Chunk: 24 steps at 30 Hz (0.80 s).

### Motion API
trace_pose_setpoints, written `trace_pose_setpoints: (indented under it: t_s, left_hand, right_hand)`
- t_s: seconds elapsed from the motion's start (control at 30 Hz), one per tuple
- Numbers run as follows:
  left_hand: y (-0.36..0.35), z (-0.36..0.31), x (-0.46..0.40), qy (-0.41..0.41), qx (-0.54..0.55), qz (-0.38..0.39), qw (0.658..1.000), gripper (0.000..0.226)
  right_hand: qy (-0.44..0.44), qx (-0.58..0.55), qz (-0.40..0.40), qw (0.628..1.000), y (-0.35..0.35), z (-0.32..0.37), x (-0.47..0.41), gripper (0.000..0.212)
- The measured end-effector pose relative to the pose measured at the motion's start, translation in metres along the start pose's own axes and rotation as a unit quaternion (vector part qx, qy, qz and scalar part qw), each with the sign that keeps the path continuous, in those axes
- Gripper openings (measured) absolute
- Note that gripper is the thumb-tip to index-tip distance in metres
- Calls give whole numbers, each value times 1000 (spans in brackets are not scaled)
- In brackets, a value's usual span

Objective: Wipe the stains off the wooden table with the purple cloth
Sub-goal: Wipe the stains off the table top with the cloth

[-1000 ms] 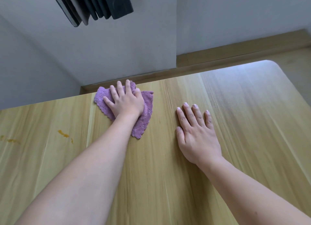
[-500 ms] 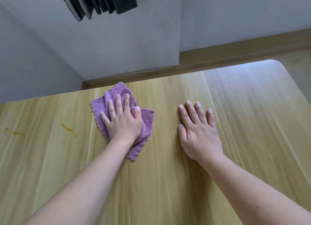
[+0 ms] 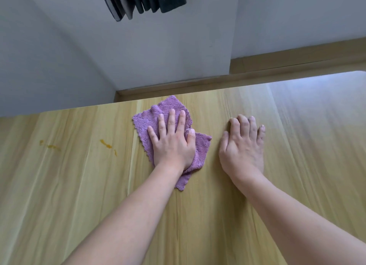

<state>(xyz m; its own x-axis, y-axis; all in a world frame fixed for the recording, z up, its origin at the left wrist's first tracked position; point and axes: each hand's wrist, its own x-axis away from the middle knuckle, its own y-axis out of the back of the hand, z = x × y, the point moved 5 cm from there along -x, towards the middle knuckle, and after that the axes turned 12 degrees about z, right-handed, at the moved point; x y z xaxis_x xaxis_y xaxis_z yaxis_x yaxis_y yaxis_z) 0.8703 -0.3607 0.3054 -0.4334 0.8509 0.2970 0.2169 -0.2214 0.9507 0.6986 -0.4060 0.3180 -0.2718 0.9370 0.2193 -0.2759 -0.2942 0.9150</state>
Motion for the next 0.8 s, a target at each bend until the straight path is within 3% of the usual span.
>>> trace_pose_setpoints:
  t_s: [0.2,0.4,0.63,0.8]
  left_hand:
    - [10,-8,-32,-97,-37,22,994,60]
    - [17,0,-49,-115,-35,29,992,59]
    - [23,132,-40,33,21,-1,999,63]
    - [24,133,-35,44,13,-3,999,62]
  right_hand:
    - [110,40,2,993,-5,10,-1,56]
    - [89,60,25,994,-8,6,-4,55]
    - [86,87,42,992,-11,6,-7,60]
    - [45,115,60,991,-11,12,-6,64]
